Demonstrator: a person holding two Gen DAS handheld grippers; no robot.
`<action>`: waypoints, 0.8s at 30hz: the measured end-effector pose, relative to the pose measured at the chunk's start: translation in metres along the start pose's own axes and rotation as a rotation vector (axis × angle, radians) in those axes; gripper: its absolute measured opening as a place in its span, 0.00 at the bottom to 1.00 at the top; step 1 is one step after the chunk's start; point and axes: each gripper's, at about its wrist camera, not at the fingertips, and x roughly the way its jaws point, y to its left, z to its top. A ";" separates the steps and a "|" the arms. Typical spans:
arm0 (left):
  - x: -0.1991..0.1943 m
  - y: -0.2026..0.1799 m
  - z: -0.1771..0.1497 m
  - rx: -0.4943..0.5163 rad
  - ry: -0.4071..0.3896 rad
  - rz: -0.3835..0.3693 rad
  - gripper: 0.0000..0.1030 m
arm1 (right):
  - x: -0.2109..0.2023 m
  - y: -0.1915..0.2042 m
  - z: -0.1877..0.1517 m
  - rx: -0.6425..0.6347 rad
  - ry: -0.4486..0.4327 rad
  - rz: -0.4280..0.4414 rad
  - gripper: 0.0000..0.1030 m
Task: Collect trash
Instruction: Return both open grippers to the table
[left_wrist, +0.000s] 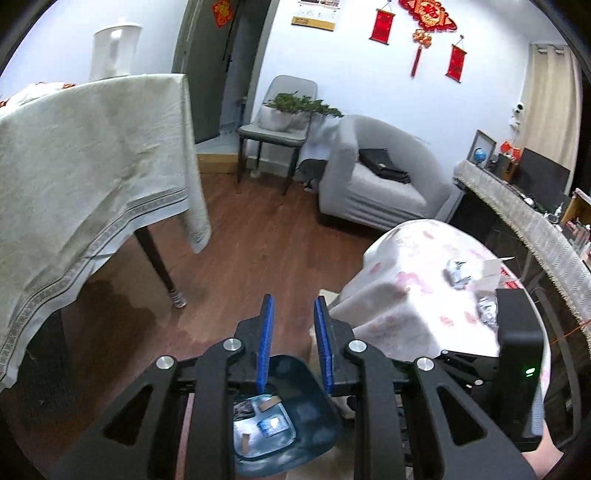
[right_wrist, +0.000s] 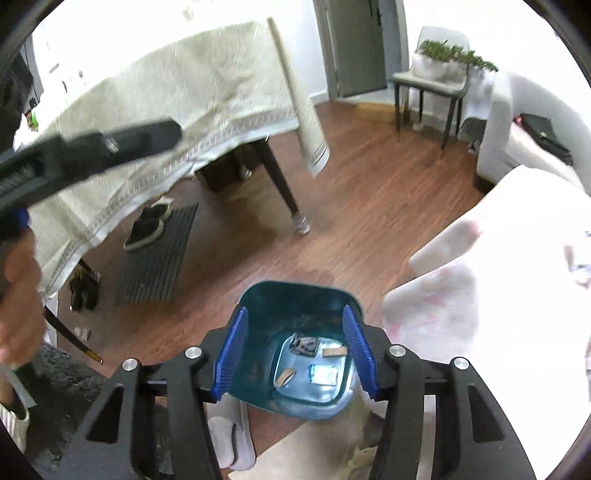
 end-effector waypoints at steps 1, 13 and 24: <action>0.001 -0.004 0.001 0.004 -0.002 -0.002 0.25 | -0.007 -0.002 0.001 0.003 -0.013 -0.005 0.52; 0.027 -0.073 0.006 0.048 0.011 -0.117 0.38 | -0.073 -0.061 -0.018 0.063 -0.088 -0.115 0.50; 0.058 -0.154 0.007 0.156 0.039 -0.233 0.44 | -0.132 -0.135 -0.061 0.183 -0.134 -0.271 0.50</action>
